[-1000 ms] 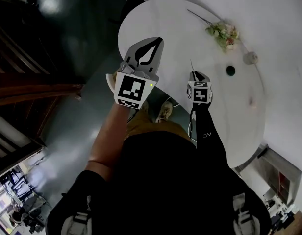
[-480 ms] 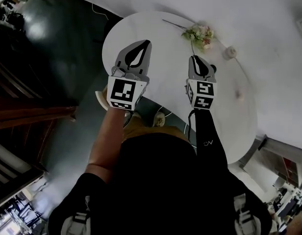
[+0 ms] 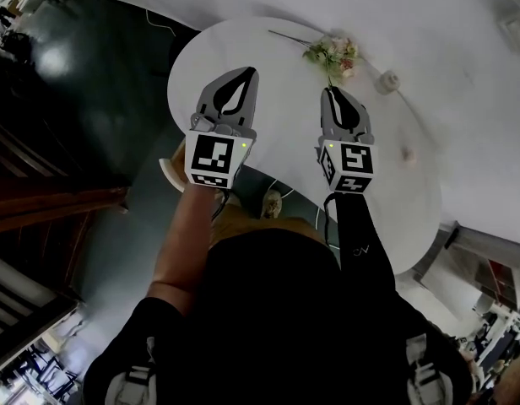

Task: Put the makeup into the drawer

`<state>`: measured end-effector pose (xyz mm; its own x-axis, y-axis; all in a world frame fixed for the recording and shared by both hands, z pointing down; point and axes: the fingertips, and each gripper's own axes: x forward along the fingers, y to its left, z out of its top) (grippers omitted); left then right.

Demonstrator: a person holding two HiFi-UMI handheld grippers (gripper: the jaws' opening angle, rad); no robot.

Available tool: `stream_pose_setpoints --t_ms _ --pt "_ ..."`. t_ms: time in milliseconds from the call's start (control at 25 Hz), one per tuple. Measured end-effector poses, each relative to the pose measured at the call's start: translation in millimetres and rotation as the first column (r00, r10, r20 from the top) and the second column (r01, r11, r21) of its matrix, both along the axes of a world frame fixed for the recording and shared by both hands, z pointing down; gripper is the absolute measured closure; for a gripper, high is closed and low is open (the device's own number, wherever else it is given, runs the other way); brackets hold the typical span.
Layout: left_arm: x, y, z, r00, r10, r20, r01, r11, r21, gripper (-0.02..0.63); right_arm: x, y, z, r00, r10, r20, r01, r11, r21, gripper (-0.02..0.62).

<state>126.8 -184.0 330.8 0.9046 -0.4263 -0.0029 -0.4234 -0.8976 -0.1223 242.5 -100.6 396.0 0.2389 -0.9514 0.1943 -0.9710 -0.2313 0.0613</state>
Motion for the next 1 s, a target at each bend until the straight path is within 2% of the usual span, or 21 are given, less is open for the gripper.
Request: stream_pose_setpoints --t_ms 200,520,800,1000 --pt "-32 -15 6 0.999 -0.038 0.017 0.038 0.999 -0.005 0.598 -32 -20 7 0.999 -0.049 0.009 0.049 0.999 -0.013 0.538" --pt "-110 -41 13 0.992 -0.108 0.071 0.109 0.994 -0.006 0.598 -111 -65 9 0.989 -0.143 0.031 0.144 0.990 -0.010 0.538" --pt "-191 -67 15 0.971 -0.228 0.072 0.230 0.973 -0.018 0.599 -190 -102 0 0.967 -0.254 0.028 0.254 0.967 0.015 0.538" --pt "-225 -77 20 0.959 -0.276 0.071 0.277 0.961 -0.012 0.599 -221 -113 8 0.956 -0.290 0.043 0.289 0.957 0.022 0.538"
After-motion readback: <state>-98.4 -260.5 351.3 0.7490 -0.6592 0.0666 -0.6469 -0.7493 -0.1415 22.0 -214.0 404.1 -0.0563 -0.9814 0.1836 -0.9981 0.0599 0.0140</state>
